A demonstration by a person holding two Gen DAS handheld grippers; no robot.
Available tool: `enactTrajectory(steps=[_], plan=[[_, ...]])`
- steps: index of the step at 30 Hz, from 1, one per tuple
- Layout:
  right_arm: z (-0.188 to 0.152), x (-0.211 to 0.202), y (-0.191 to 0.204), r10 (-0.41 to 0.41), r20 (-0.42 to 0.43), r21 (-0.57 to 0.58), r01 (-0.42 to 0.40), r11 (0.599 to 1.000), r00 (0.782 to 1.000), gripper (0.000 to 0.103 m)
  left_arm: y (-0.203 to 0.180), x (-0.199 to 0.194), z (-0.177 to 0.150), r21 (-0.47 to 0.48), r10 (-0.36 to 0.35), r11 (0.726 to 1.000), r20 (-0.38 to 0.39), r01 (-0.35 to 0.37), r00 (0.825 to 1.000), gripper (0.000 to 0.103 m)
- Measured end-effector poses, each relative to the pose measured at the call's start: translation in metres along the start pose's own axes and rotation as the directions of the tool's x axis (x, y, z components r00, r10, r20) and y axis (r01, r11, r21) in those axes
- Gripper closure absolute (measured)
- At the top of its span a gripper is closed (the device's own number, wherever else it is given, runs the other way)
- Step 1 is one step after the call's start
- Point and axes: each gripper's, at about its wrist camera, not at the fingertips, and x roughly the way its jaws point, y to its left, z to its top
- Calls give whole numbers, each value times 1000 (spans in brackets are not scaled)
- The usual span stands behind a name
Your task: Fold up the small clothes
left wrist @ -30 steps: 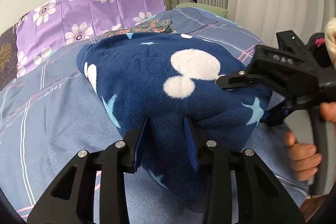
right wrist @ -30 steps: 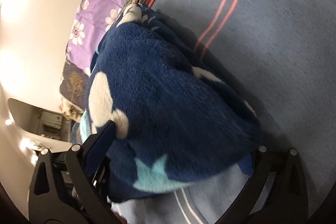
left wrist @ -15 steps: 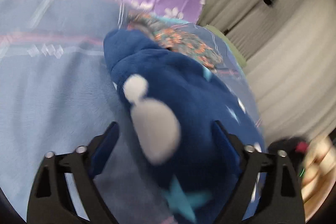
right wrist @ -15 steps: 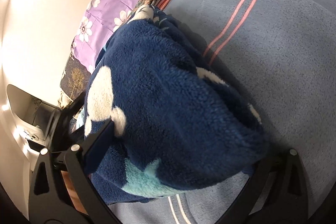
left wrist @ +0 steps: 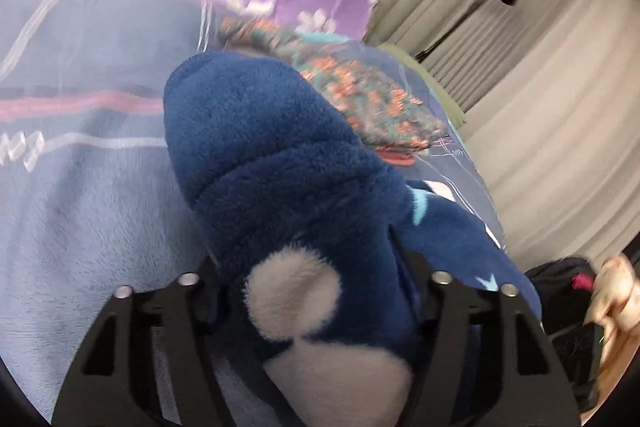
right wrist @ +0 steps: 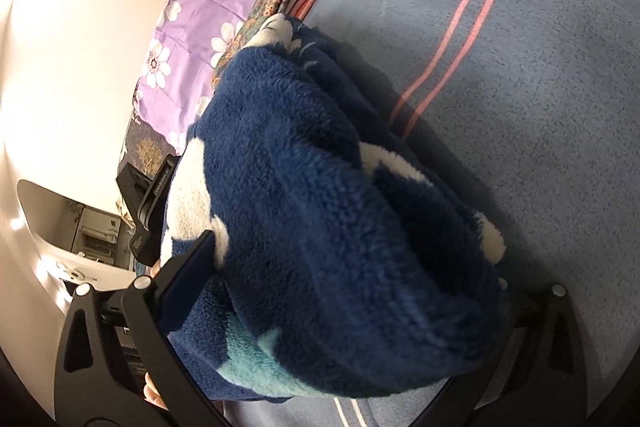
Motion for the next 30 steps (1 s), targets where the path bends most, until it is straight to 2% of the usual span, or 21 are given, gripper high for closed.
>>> enactTrajectory(steps=[1, 3, 6, 9, 11, 15, 20, 22, 25, 28, 30], plan=[[0, -2, 0, 3, -4, -7, -3, 1000, 1000, 10, -5, -5, 0, 26, 17, 1000, 14, -17, 1000, 46], [1, -8, 1, 24, -23, -15, -24, 1000, 999, 26, -21, -18, 3, 84, 47, 995, 49, -51, 998, 49], [2, -24, 13, 17, -7, -100, -17, 995, 1000, 43, -46, -48, 5, 153, 44, 986, 114, -61, 992, 51], [1, -47, 38, 7, 55, -234, 6, 972, 998, 47, -64, -89, 9, 196, 28, 979, 178, -63, 984, 51], [3, -61, 58, 35, 89, -309, -6, 951, 995, 47, -68, -110, 11, 197, 22, 978, 218, -66, 976, 51], [7, -74, 114, 92, 112, -481, -27, 876, 989, 47, -65, -170, 20, 157, 15, 985, 310, -67, 951, 51], [34, -47, 196, 181, 40, -608, -120, 785, 983, 47, -50, -239, 51, 113, 109, 978, 429, -173, 897, 51], [52, -23, 233, 200, 4, -636, -152, 756, 980, 47, -40, -262, 68, 94, 154, 970, 475, -223, 866, 50], [77, 17, 279, 198, -30, -652, -169, 739, 980, 47, -20, -284, 100, 57, 234, 950, 520, -307, 821, 50], [95, 73, 328, 173, -71, -672, -175, 720, 982, 47, 6, -288, 129, 28, 303, 927, 536, -375, 788, 50], [105, 105, 349, 167, -86, -676, -181, 714, 982, 47, 23, -285, 142, 14, 330, 917, 540, -400, 775, 50]])
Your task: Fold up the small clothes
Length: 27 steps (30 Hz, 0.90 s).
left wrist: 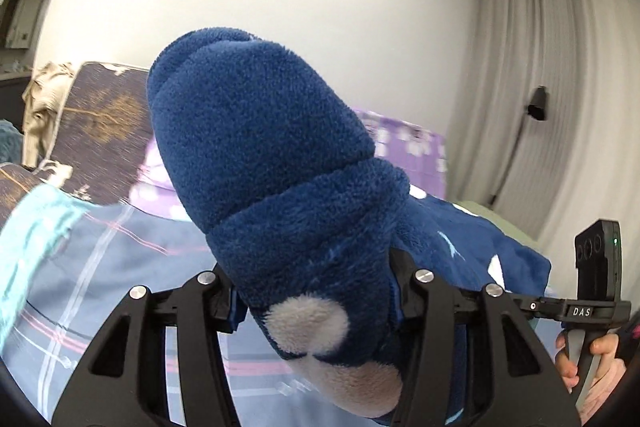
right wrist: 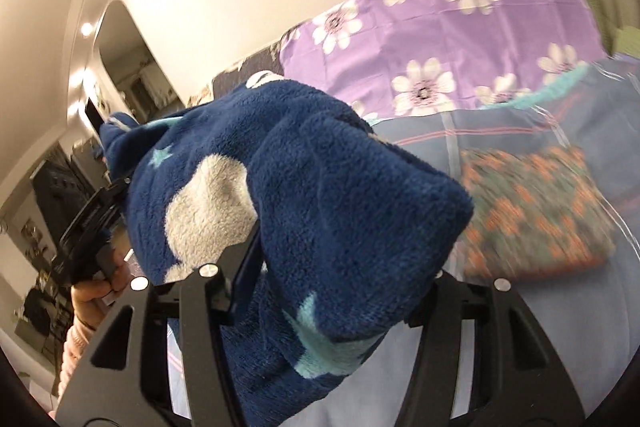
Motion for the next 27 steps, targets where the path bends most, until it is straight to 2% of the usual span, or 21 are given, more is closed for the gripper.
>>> enactTrajectory(steps=[4, 8, 11, 15, 16, 17, 18, 19, 20, 21, 22, 24, 25, 27], plan=[[31, 81, -3, 8, -47, -29, -9, 1000, 999, 47, 40, 44, 4, -22, 79, 997, -25, -80, 997, 50], [46, 146, -11, -30, -80, -45, 27, 999, 996, 47, 73, 93, -6, -65, 145, 987, -65, -149, 987, 50], [47, 194, -20, -92, -104, -33, 89, 995, 990, 47, 91, 132, -21, -106, 200, 972, -118, -212, 973, 50], [41, 245, -42, -161, -120, -18, 160, 987, 980, 47, 105, 174, -52, -94, 249, 958, -184, -270, 951, 48], [39, 257, -48, -171, -129, -15, 170, 985, 977, 45, 111, 185, -65, -84, 273, 952, -208, -295, 939, 43], [33, 273, -59, -212, -153, -16, 212, 977, 965, 32, 122, 198, -79, -67, 309, 940, -241, -334, 920, 38], [22, 287, -70, -279, -189, -15, 281, 960, 942, 14, 132, 208, -96, -43, 353, 922, -307, -384, 884, 30], [8, 303, -82, -345, -243, -21, 351, 936, 906, 11, 139, 219, -115, -9, 395, 903, -378, -430, 838, 28], [-3, 311, -89, -359, -274, -25, 367, 930, 892, 11, 154, 230, -125, 18, 422, 890, -415, -456, 806, 28], [-14, 314, -93, -347, -289, -15, 359, 933, 892, 11, 154, 230, -139, 55, 448, 880, -429, -472, 784, 27], [-25, 312, -98, -306, -282, 20, 324, 946, 909, 10, 155, 227, -151, 94, 463, 877, -425, -471, 778, 25], [-38, 298, -105, -274, -240, 119, 308, 944, 931, 9, 159, 215, -149, 48, 432, 889, -418, -456, 799, 23], [-43, 291, -108, -264, -240, 161, 306, 938, 934, 9, 160, 211, -147, 39, 426, 890, -424, -454, 799, 22], [-47, 273, -104, -248, -251, 188, 298, 936, 936, 9, 152, 206, -149, 95, 445, 887, -428, -451, 787, 21]])
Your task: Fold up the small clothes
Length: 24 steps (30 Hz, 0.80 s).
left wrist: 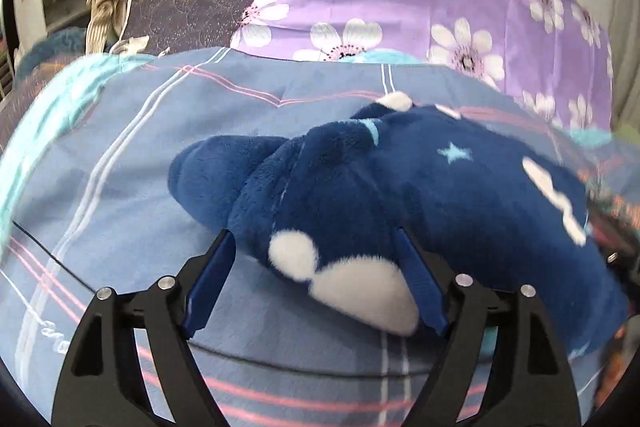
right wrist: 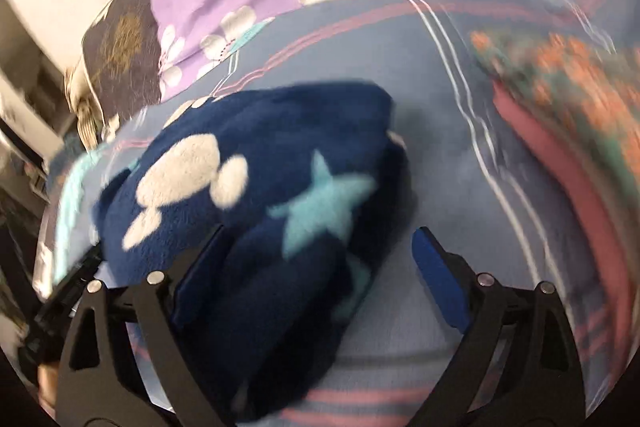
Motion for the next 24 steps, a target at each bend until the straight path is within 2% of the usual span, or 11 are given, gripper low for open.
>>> enactTrajectory(steps=[2, 4, 6, 7, 9, 12, 14, 18, 20, 24], plan=[[-11, -29, 12, -24, 43, -82, 28, 996, 999, 9, -18, -24, -13, 124, 20, 992, 31, -24, 999, 18], [-28, -61, 29, -44, 89, -211, 62, 976, 995, 9, -34, -49, -32, 206, -3, 979, 60, -10, 998, 16], [-59, -104, 48, -64, 157, -348, 116, 930, 986, 6, -48, -81, -58, 259, -40, 966, 101, 12, 994, 14], [-79, -131, 54, -85, 210, -393, 164, 905, 974, 4, -54, -100, -73, 278, -68, 960, 117, 33, 991, 11], [-104, -167, 60, -94, 274, -432, 210, 877, 957, 2, -63, -135, -102, 315, -127, 946, 128, 81, 984, 8], [-152, -231, 57, -87, 357, -454, 254, 854, 930, 2, -73, -194, -139, 325, -210, 934, 156, 150, 965, 2], [-174, -259, 54, -91, 374, -457, 269, 848, 923, 2, -79, -238, -158, 320, -257, 928, 178, 191, 950, 2], [-216, -310, 52, -115, 403, -444, 304, 843, 908, 2, -86, -304, -180, 303, -275, 933, 250, 194, 928, 2], [-234, -331, 51, -105, 410, -435, 296, 850, 906, 2, -90, -335, -191, 298, -289, 933, 280, 203, 916, 1], [-261, -368, 46, -95, 438, -414, 295, 861, 894, 2, -95, -376, -211, 304, -304, 929, 307, 210, 902, 1]])
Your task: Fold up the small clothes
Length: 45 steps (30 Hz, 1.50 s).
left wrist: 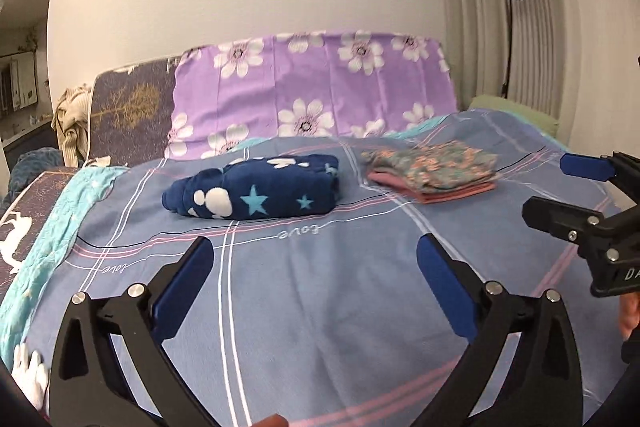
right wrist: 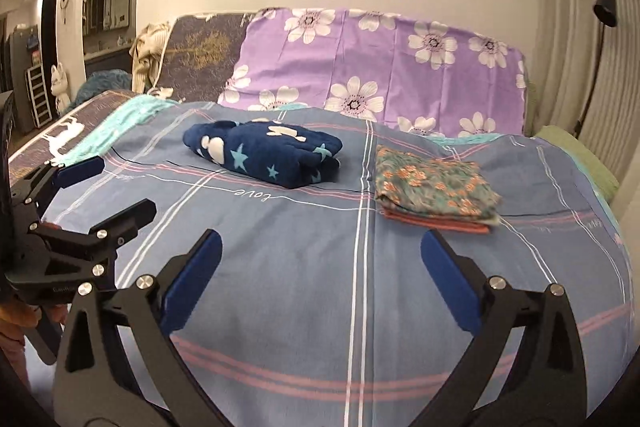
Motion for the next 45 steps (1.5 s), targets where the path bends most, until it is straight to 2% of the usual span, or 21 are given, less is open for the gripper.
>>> enactTrajectory(steps=[6, 12, 16, 21, 28, 45], plan=[[-17, -39, -11, -9, 7, 37, 9, 999, 1000, 2, -31, -46, -7, 7, 15, 1000, -4, -15, 1000, 1], [-36, -57, -21, 6, -10, 72, -5, 997, 1000, 2, -61, -69, -18, 39, 40, 999, -27, -38, 999, 1], [-45, -62, -30, 22, -18, 95, -20, 995, 1000, 2, -72, -79, -21, 17, 52, 999, -18, -51, 999, 1], [-55, -57, -40, 16, -40, 112, -12, 994, 999, 2, -85, -78, -22, 46, 64, 997, -16, -63, 998, 1], [-60, -48, -51, 31, -60, 144, -22, 989, 998, 2, -96, -66, -22, 61, 36, 998, -44, -33, 998, 1], [-48, -33, -51, 29, -68, 135, -19, 991, 997, 2, -85, -53, -17, 37, 41, 999, -66, -38, 997, 1]])
